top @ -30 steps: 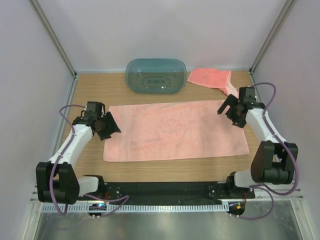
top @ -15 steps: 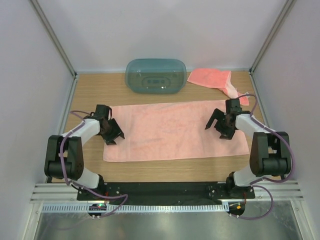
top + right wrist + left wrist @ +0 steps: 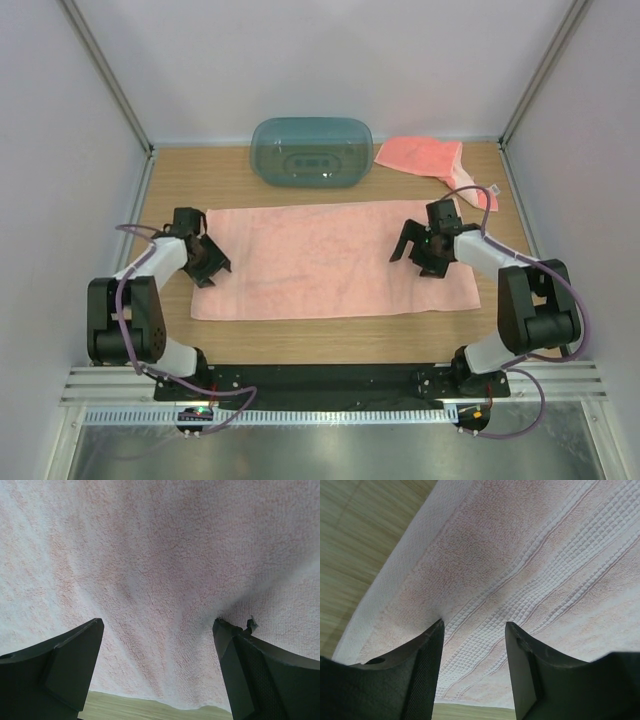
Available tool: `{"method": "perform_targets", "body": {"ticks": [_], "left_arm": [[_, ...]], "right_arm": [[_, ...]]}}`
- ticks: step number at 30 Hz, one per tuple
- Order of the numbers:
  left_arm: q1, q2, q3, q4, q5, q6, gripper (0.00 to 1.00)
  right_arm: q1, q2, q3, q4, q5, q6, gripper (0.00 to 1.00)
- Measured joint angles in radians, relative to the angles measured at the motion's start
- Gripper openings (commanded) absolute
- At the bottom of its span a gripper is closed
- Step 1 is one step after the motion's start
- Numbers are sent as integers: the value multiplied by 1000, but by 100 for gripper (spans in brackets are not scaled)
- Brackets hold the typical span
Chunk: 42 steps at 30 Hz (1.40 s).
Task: Roll the towels
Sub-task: Flatten the towel, then fold the towel
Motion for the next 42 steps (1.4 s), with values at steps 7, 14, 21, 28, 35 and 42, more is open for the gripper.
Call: {"method": "perform_targets", "body": {"ticks": [7,14,21,28,35,42], "left_arm": [[-1,-292,-8,-105,-106,-32,73],[5,-554,-108,-183,-80,-117,73],[26,-581,-309,-200,-23,-242,67],[28,-677,-339,-217,-131,-320,65],[29,-611,-339,-217,-256,-342,62],[30,-591,-339,-196,-313,-340,48]], "right_arm": [[1,-106,10,-135,109,-6,100],[2,-244,135,-272,315,-8,100],[2,-251,159,-317,344,-35,100],[2,-251,158,-329,305,-53,100],[2,-251,158,-328,278,-58,100],[2,-246,154,-321,273,-60,100]]}}
